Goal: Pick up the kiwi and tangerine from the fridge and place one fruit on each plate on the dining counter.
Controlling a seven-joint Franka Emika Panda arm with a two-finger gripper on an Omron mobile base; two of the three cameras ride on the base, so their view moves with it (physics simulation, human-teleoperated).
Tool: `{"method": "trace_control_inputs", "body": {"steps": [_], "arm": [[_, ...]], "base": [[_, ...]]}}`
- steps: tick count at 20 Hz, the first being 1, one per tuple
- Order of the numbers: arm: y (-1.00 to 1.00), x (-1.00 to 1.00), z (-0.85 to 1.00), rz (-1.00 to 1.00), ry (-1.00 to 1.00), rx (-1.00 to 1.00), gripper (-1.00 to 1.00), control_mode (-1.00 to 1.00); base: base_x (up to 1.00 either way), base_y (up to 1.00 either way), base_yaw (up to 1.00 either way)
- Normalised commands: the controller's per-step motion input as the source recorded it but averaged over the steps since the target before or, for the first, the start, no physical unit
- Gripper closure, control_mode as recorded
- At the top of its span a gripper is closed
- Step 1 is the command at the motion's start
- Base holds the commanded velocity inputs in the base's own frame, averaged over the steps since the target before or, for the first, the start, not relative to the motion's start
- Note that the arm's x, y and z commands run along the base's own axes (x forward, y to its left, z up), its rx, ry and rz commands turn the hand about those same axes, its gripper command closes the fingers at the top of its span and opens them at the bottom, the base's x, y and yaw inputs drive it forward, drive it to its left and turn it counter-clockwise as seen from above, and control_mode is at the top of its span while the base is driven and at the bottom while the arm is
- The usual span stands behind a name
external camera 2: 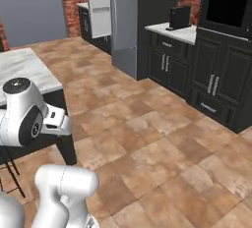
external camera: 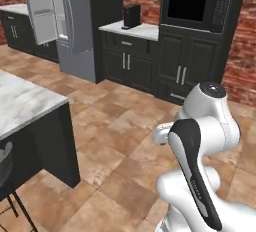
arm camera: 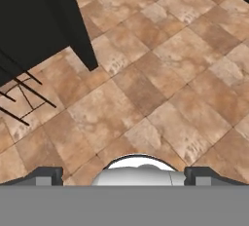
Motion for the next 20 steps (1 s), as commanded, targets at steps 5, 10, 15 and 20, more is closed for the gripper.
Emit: {"method": "trace_control_inputs", "body": {"steps": [5,10,15,20], "arm": [[0.0,0.0,0.0,0.0,0.0,0.0,-1.0,1.0],[0.0,0.0,0.0,0.0,0.0,0.0,-1.0,1.0],[0.0,0.0,0.0,0.0,0.0,0.0,-1.0,1.0],[0.0,0.0,0.0,0.0,0.0,0.0,-1.0,1.0]], "base": [[1.0,-0.59,0.17],[1.0,-0.28,0.29],[1.0,-0.1,0.36],[1.0,-0.05,0.34]]}}
